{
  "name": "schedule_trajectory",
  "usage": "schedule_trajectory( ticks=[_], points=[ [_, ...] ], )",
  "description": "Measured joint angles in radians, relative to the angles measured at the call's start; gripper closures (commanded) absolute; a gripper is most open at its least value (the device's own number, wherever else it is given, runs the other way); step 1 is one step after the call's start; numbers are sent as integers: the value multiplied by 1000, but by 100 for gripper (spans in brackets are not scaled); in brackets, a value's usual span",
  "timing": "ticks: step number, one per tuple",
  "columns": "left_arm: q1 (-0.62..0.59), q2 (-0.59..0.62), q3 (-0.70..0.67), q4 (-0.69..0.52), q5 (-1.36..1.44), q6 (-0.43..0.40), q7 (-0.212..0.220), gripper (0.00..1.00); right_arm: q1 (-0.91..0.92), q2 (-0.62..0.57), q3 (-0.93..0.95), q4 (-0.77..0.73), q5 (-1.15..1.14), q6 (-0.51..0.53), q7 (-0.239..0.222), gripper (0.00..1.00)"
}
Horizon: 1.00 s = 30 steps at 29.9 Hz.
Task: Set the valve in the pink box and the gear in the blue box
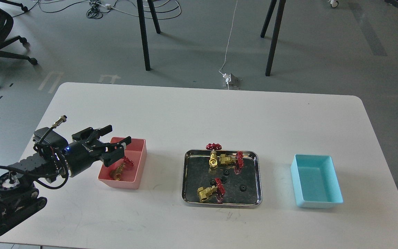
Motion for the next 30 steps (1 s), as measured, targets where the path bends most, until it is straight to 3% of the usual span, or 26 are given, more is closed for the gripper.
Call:
schedule_trajectory(
  ticks=[3,6,10,14,22,27,30],
  points=[
    [-73,27,-23,0,-202,-62,-1,1,-5,1,-25,75,-154,7,1,1],
    [-161,59,-74,7,-513,-196,-1,1,-6,1,-81,179,-337,15,14,1],
    [-290,76,-130,67,-869,-360,7,1,3,1,-214,325,-541,65,55,1],
    [-422,78,-146,155,-1074,-449,12,1,17,22,-381,443,-741,118,92,1],
    [-607,74,-148,351,-1197,-533,17,1,153,262,-808,480,-1015,143,153,1],
    [-671,72,-146,410,-1199,-537,17,0,223,467,-986,389,-1043,143,158,3],
    [-688,72,-145,413,-1199,-535,17,1,231,572,-1060,311,-1073,143,185,6]
  ],
)
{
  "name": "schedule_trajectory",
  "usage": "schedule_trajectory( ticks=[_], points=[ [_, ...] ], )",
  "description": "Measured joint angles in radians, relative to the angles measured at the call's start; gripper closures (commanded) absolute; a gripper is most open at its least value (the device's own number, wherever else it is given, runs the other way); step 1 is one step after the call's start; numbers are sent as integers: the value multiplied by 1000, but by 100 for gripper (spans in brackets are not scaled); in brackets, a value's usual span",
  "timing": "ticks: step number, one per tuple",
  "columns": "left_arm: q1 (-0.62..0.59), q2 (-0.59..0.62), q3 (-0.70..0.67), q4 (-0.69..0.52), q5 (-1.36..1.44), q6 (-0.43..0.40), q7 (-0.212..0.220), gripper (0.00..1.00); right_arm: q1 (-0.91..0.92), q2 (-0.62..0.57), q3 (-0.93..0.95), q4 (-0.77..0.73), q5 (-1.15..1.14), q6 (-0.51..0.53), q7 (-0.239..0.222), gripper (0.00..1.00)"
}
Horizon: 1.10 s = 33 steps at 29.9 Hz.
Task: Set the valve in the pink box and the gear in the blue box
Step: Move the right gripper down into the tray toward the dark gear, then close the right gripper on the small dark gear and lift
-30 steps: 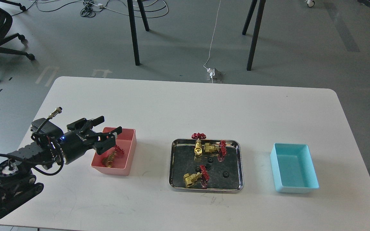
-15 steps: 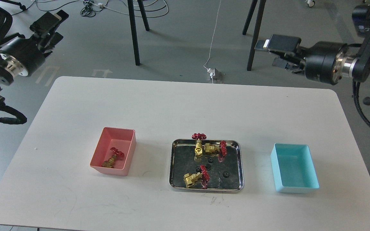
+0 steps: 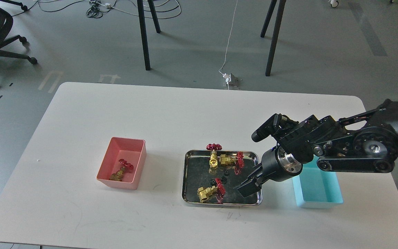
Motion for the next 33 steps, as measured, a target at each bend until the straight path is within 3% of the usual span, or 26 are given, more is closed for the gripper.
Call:
schedule_trajectory(
  ticks=[4,10,33],
  points=[
    [-5,0,-1,3,0,7,0,1,-4,98,-61,-84,-21,-2,46,20],
    [-19,2,-3,4,1,13,0,1,-39,171,-93,-190,-58,-22,97,24],
    [-63,57,-3,5,0,12,-3,1,-106,297,-169,-347,-65,-34,99,37]
  ],
)
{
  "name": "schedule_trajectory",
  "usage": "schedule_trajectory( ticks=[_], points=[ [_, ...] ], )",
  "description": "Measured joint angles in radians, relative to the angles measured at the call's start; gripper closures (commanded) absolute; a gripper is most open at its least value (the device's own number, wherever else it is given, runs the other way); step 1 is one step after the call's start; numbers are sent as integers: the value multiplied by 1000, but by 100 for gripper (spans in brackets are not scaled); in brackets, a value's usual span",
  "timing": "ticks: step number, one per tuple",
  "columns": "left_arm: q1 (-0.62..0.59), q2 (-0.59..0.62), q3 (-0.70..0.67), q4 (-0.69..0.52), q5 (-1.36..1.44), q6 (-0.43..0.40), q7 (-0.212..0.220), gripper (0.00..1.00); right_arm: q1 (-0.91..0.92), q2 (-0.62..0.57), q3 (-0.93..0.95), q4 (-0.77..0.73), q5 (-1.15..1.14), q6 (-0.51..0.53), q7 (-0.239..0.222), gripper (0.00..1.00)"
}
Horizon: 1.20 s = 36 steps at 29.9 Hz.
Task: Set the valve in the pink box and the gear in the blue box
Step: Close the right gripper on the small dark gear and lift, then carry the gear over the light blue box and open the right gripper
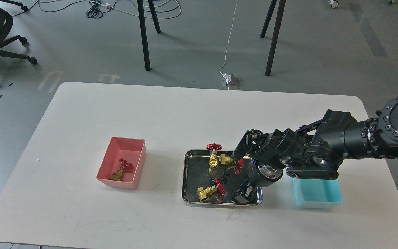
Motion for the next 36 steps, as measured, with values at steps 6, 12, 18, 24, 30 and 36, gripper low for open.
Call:
schedule_trajectory(
  ticks=[6,12,18,24,30,36],
  points=[
    [0,9,0,0,0,0,-2,1,-4,4,-3,-10,-1,5,-3,52],
    [0,9,2,0,0,0,-3,1,-2,9,-22,-9,-1,9,-4,73],
    [0,11,3,0,0,0,-5,1,-1,11,-26,-9,1,12,-7,88],
    [0,13,3,0,0,0,-6,1,5,14,-26,-7,1,12,-9,94],
    [0,15,5,0,0,0,-7,1,74,-1,-11,26,14,12,-7,94],
    [0,20,4,0,0,0,-1,1,198,-164,44,178,63,18,-3,94]
  ],
)
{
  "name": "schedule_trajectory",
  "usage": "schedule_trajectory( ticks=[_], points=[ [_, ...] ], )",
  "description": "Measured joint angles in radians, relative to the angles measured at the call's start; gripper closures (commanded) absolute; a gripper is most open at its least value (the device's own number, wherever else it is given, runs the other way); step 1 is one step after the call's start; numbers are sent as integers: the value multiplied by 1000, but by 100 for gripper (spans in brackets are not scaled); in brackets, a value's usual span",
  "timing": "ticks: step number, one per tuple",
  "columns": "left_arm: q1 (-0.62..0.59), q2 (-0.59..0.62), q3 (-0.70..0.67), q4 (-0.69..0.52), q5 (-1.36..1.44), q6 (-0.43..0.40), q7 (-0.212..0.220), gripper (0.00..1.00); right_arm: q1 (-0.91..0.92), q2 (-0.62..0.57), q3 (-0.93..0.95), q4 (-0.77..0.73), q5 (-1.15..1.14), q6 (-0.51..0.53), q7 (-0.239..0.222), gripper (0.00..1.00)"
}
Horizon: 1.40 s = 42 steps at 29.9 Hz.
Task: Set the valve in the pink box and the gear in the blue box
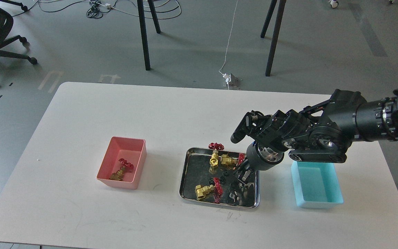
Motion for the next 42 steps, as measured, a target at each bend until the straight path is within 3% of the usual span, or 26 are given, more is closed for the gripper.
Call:
schedule_trajectory(
  ticks=[9,13,17,18,21,22,26,32,36,42],
  points=[
    [2,0,5,-1,3,0,2,0,37,-509,0,210,0,9,4,93],
    [2,2,2,-1,3,-3,2,1,-51,-625,-3,228,-69,10,5,90],
    [-1,11,-1,-1,3,-7,2,1,-98,-660,4,217,-91,3,6,81],
    [-2,13,-1,-1,3,-7,2,1,-104,-662,6,212,-92,1,6,76],
    [-7,14,-1,0,3,-8,2,1,-121,-663,30,191,-91,-6,6,40],
    [-9,14,-1,0,3,-9,2,0,-131,-662,43,184,-89,-7,6,33],
    [-12,15,-1,0,3,-10,3,1,-172,-656,106,177,-64,-6,6,19],
    [-13,15,0,-2,4,-10,6,1,-184,-667,190,179,66,0,1,12],
    [-20,3,2,-9,6,-7,18,1,-184,-729,381,175,258,0,-3,12],
    [-103,-86,9,-4,11,-2,88,1,-202,-741,689,136,693,-65,-14,11]
  ],
)
